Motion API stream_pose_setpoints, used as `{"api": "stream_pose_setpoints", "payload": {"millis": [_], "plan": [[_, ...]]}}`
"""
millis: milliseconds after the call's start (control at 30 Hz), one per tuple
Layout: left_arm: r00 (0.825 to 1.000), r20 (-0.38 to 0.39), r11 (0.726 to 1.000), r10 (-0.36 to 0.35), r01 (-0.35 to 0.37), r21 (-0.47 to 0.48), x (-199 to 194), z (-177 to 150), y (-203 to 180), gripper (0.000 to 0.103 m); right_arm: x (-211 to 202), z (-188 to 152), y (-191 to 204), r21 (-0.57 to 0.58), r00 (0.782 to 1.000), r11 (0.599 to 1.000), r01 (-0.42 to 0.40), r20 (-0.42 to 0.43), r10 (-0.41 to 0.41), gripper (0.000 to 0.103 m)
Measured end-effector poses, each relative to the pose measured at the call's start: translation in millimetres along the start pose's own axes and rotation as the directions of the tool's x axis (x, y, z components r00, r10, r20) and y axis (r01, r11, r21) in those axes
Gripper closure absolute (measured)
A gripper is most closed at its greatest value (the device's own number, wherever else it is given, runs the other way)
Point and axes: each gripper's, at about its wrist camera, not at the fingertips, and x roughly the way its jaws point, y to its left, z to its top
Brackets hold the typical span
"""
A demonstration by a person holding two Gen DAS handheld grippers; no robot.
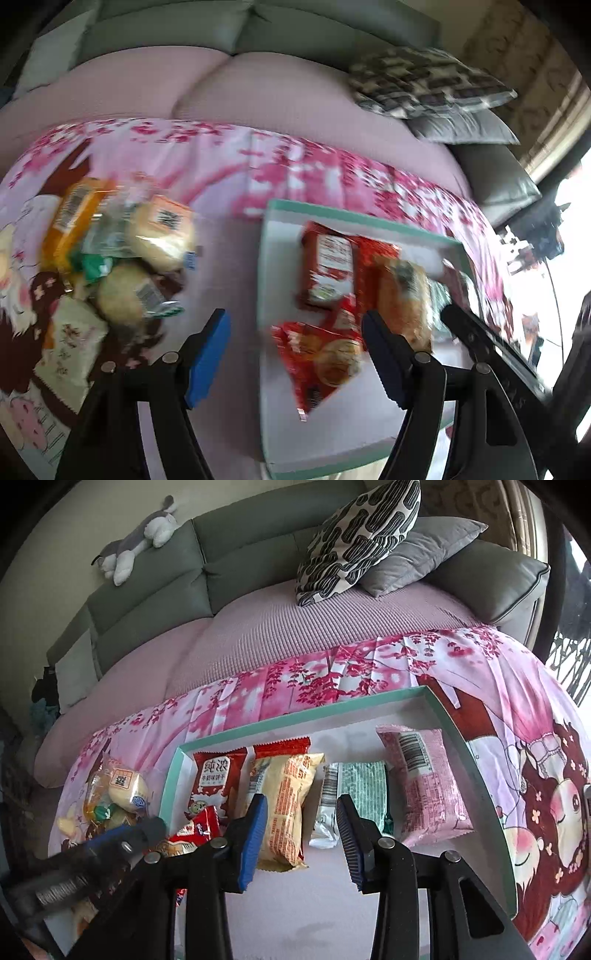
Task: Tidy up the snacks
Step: 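Release the red triangular packet in the tray with the left gripper, then move both open grippers back over the snack pile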
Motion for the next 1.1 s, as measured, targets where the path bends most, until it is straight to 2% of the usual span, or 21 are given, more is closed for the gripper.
{"api": "stream_pose_setpoints", "payload": {"millis": [200, 400, 467, 500, 533, 633, 800, 900, 1000, 1100], "plan": [[0.990, 0.009, 0.987, 0.141, -0.140, -0.077, -7.0, 5.1, 26.7, 0.026, 2.3, -4.6, 7.1, -0.015, 1.000, 1.000, -0.023, -0.013, 0.023, 0.047], [0.960, 0.011, 0.956, 0.281, -0.279, -0.088, -9.2, 4.9, 43.0, 0.025, 6.7, -11.3, 18.0, -0.038, 0.999, 0.998, -0.039, -0.029, 0.038, 0.034], [0.947, 0.003, 0.944, 0.321, -0.320, -0.078, -7.0, 3.3, 44.9, 0.022, 7.9, -13.1, 21.3, -0.049, 0.999, 0.998, -0.041, -0.031, 0.040, 0.029], [0.941, 0.001, 0.938, 0.339, -0.338, -0.074, -6.0, 2.5, 45.8, 0.015, 8.3, -13.7, 22.7, -0.054, 0.999, 0.998, -0.042, -0.030, 0.040, 0.025], [0.937, 0.001, 0.935, 0.348, -0.348, -0.072, -4.7, 2.8, 45.9, 0.011, 8.2, -14.2, 23.9, -0.058, 0.999, 0.997, -0.041, -0.028, 0.040, 0.024], [0.932, 0.005, 0.930, 0.362, -0.360, -0.074, -3.8, 3.0, 47.6, 0.011, 7.3, -15.1, 26.8, -0.067, 0.999, 0.997, -0.049, -0.019, 0.048, 0.018], [0.921, 0.013, 0.919, 0.388, -0.386, -0.076, -3.5, 3.4, 49.8, 0.010, 7.3, -15.3, 28.7, -0.073, 0.999, 0.996, -0.052, -0.010, 0.051, 0.001], [0.917, 0.013, 0.914, 0.399, -0.397, -0.086, -4.2, 2.6, 50.7, 0.008, 7.0, -14.9, 27.9, -0.073, 0.999, 0.996, -0.044, -0.001, 0.044, 0.000], [0.904, 0.014, 0.901, 0.428, -0.425, -0.092, -4.0, 2.4, 52.0, 0.005, 5.7, -14.4, 25.7, -0.067, 0.999, 0.997, -0.035, 0.011, 0.036, 0.000], [0.908, 0.015, 0.904, 0.419, -0.415, -0.103, -5.3, 2.0, 54.2, 0.005, 4.6, -13.7, 23.9, -0.065, 1.000, 0.998, -0.020, 0.018, 0.021, 0.000]]}}
